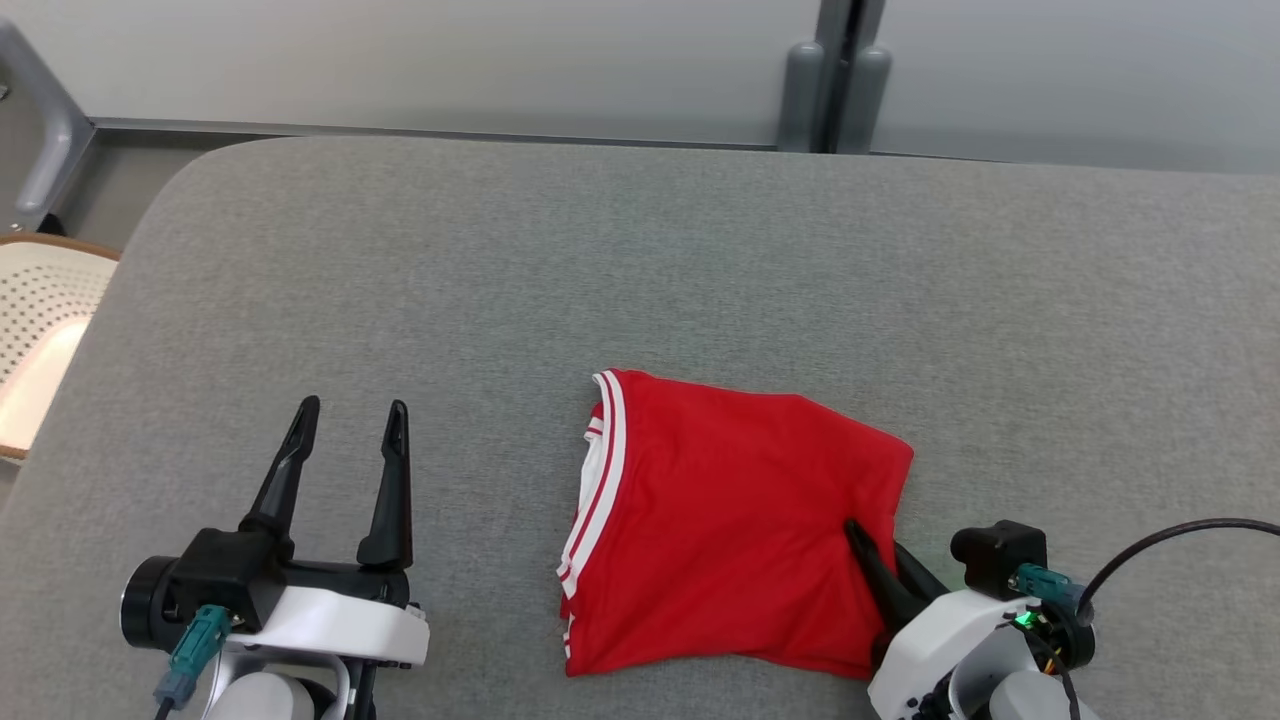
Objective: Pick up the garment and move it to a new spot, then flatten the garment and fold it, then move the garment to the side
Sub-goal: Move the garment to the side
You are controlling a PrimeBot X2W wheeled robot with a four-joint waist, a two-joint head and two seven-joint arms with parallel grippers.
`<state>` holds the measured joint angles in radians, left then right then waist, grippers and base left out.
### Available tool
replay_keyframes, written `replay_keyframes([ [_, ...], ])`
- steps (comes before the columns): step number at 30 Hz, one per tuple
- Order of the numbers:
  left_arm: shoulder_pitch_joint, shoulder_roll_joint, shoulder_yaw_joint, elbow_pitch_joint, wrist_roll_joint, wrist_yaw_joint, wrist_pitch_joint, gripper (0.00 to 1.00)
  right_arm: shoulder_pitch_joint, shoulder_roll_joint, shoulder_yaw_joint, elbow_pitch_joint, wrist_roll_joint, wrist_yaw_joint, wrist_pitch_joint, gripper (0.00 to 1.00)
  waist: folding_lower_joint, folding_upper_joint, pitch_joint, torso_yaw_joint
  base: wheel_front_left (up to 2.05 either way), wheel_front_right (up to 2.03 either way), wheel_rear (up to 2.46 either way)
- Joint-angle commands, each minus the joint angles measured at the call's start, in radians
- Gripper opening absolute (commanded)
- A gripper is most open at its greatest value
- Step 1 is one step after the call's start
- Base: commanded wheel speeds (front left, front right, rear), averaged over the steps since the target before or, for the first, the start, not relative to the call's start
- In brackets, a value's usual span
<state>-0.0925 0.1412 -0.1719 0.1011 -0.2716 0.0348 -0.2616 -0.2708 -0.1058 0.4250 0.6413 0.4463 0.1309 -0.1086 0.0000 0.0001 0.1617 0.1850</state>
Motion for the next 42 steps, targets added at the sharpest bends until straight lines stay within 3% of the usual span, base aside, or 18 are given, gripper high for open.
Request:
replay_keyframes([
  [1, -0.013, 0.005, 0.011, -0.013, 0.013, -0.004, -0.003, 1.0, -0.019, -0.031, 0.021, -0.005, 0.006, -0.001, -0.025, 0.0, 0.0, -0.0001, 0.01, -0.054, 0.0, 0.0, 0.0],
  [8, -0.026, 0.018, 0.023, -0.053, 0.028, 0.0, -0.003, 1.0, -0.085, -0.119, 0.074, -0.075, 0.004, -0.001, -0.073, 0.0, 0.0, -0.0001, 0.041, -0.221, 0.0, 0.0, 0.0],
  [17, -0.1, 0.051, 0.01, -0.098, 0.046, -0.016, 0.022, 1.0, -0.23, -0.345, 0.058, -0.119, 0.014, -0.001, -0.069, 0.0, 0.0, -0.0001, 0.136, -0.411, 0.0, 0.0, 0.0],
  [26, -0.186, 0.092, -0.004, -0.169, 0.077, -0.027, 0.074, 1.0, -0.427, -0.474, -0.053, -0.069, 0.067, -0.001, -0.076, 0.0, 0.0, -0.0001, 0.282, -0.457, 0.0, 0.0, 0.0],
  [34, -0.277, 0.142, -0.015, -0.251, 0.111, -0.043, 0.127, 1.0, -0.595, -0.587, -0.18, 0.053, 0.112, -0.001, -0.103, 0.0, 0.0, -0.0001, 0.463, -0.429, 0.0, 0.0, 0.0],
  [39, -0.339, 0.166, -0.024, -0.304, 0.134, -0.054, 0.146, 1.0, -0.669, -0.666, -0.21, 0.156, 0.104, -0.001, -0.102, 0.0, 0.0, -0.0001, 0.579, -0.398, 0.0, 0.0, 0.0],
  [42, -0.372, 0.179, -0.025, -0.326, 0.143, -0.06, 0.154, 1.0, -0.709, -0.674, -0.205, 0.209, 0.094, -0.001, -0.103, 0.0, 0.0, -0.0001, 0.64, -0.381, 0.0, 0.0, 0.0],
])
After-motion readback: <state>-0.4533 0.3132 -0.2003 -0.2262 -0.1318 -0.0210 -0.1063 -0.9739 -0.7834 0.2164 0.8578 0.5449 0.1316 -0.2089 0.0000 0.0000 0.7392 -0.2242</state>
